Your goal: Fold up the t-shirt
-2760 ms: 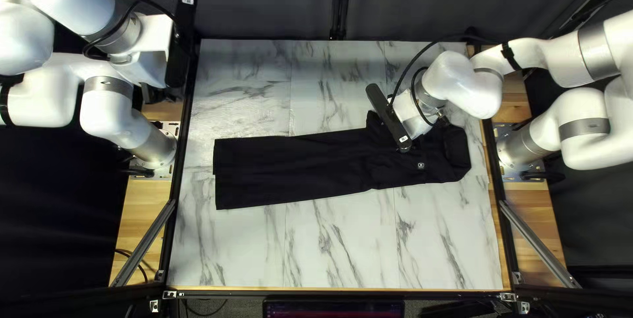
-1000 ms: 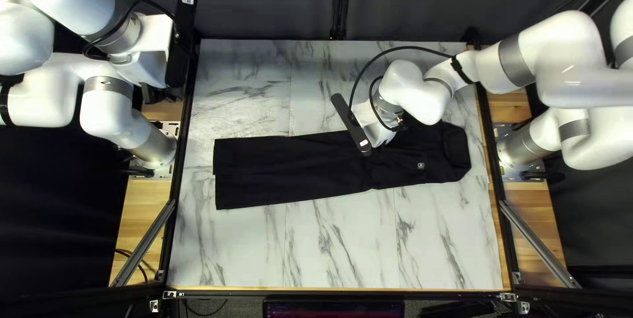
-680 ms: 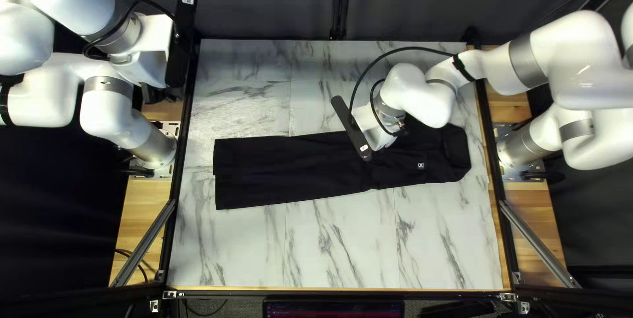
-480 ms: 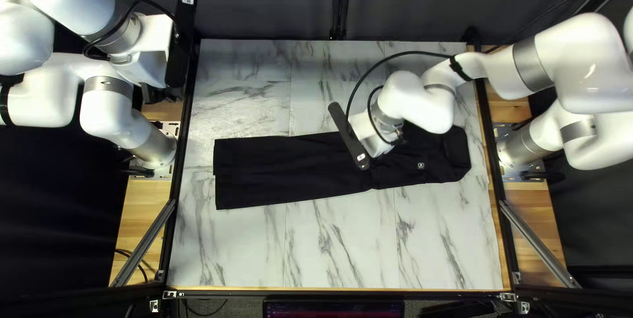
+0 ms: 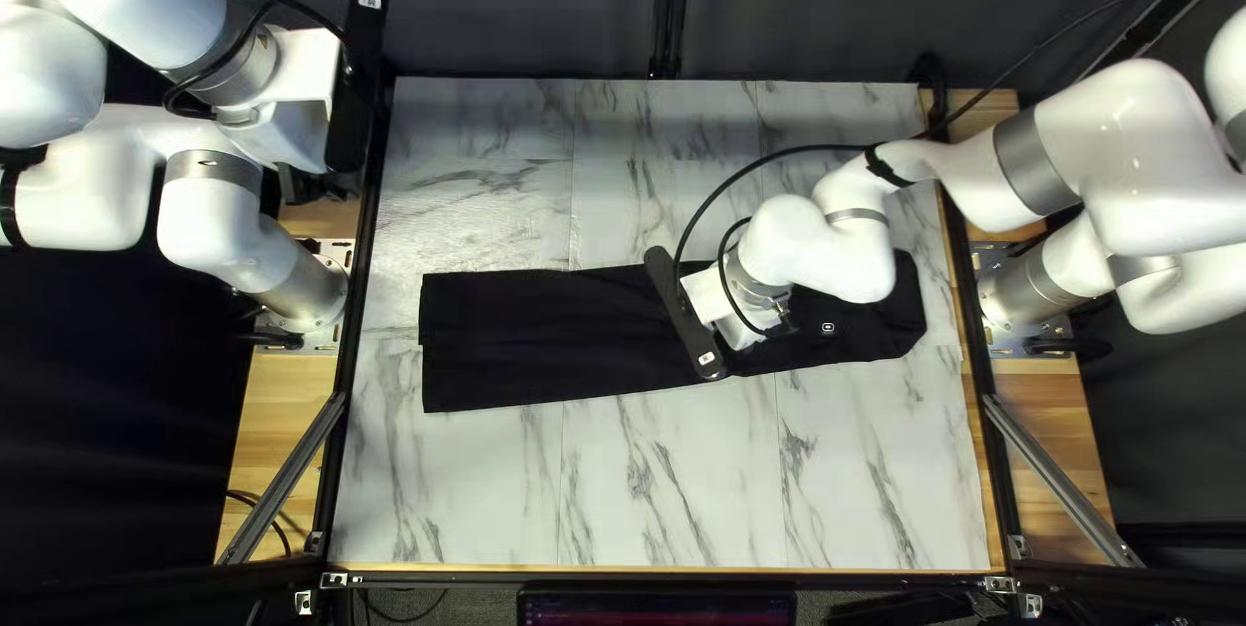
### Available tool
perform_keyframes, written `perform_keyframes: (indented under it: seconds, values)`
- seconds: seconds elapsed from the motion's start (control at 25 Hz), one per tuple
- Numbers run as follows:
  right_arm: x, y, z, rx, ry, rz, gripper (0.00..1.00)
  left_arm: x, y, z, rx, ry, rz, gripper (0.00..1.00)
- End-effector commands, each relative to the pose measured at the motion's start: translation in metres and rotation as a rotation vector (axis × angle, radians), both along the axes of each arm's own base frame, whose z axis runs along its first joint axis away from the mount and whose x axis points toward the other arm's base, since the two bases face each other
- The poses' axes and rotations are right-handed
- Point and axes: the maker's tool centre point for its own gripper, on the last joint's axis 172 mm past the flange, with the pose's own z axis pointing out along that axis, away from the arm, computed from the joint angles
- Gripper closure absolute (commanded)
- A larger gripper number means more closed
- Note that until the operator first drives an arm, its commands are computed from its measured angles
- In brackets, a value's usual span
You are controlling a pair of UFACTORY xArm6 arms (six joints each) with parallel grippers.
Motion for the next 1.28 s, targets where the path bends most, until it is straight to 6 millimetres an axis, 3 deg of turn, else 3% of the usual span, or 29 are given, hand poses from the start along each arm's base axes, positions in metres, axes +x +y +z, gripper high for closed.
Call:
perform_keyframes:
  seconds: [0.04, 0.36, 0.52, 0.64, 0.76, 0.88, 1.0, 1.2, 1.28]
  values:
    - [-0.003, 0.000, -0.004, 0.008, 0.004, 0.006, 0.00, 0.000, 0.000, 0.000, 0.000, 0.000, 0.000, 0.00]
    - [0.000, -0.010, 0.016, 0.002, -0.019, 0.006, 0.00, 0.000, 0.000, 0.000, 0.000, 0.000, 0.000, 0.00]
    - [0.004, -0.038, 0.035, -0.015, -0.034, 0.003, 0.00, 0.000, 0.000, 0.000, 0.000, 0.000, 0.000, 0.00]
    - [0.001, -0.060, 0.038, -0.015, -0.040, 0.005, 0.00, 0.000, 0.000, 0.000, 0.000, 0.000, 0.000, 0.00]
    - [-0.007, -0.067, 0.035, -0.007, -0.041, 0.005, 0.00, 0.000, 0.000, 0.000, 0.000, 0.000, 0.000, 0.00]
    - [-0.011, -0.056, 0.027, 0.006, -0.044, 0.007, 0.00, 0.000, 0.000, 0.000, 0.000, 0.000, 0.000, 0.00]
    - [-0.009, -0.029, 0.019, 0.015, -0.049, 0.016, 0.00, 0.000, 0.000, 0.000, 0.000, 0.000, 0.000, 0.00]
    - [-0.004, 0.015, 0.021, 0.021, -0.074, 0.031, 0.00, 0.000, 0.000, 0.000, 0.000, 0.000, 0.000, 0.00]
    - [-0.004, 0.024, 0.026, 0.017, -0.078, 0.034, 0.00, 0.000, 0.000, 0.000, 0.000, 0.000, 0.000, 0.00]
